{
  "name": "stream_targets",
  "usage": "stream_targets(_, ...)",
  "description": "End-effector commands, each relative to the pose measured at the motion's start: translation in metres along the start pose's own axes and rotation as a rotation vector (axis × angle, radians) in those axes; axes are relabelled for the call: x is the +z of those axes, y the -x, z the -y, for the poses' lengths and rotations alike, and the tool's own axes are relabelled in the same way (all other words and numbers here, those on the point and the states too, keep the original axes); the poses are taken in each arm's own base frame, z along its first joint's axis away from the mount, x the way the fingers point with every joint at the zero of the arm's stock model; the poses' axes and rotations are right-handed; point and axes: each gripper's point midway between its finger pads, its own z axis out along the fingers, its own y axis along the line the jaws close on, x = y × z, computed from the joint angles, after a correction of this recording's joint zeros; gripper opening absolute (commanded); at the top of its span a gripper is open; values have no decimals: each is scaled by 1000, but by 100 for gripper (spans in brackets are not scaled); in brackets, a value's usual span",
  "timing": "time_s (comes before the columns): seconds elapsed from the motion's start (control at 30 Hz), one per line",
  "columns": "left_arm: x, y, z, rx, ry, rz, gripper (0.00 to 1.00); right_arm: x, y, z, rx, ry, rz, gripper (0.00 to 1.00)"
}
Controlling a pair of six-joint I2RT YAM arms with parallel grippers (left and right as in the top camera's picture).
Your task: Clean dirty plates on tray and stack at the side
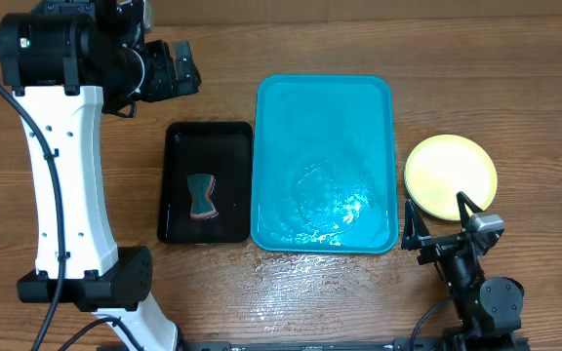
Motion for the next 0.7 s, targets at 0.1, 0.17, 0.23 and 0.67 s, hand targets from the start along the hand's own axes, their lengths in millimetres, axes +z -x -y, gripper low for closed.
stream_targets(0.1, -51, 23, 22, 204, -11, 244, 100, 0, -2, -1, -4, 6, 2, 100)
stream_targets(0.17, -77, 26, 40, 321, -36, 351, 100, 0, -2, -1, -4, 6, 2, 100)
stream_targets(0.23, -102, 25, 57, 430, -56, 446, 100, 0, -2, -1, -4, 6, 2, 100)
stream_targets(0.67, -141, -31, 42, 480, -86, 795, 100, 0, -2, -1, -4, 6, 2, 100)
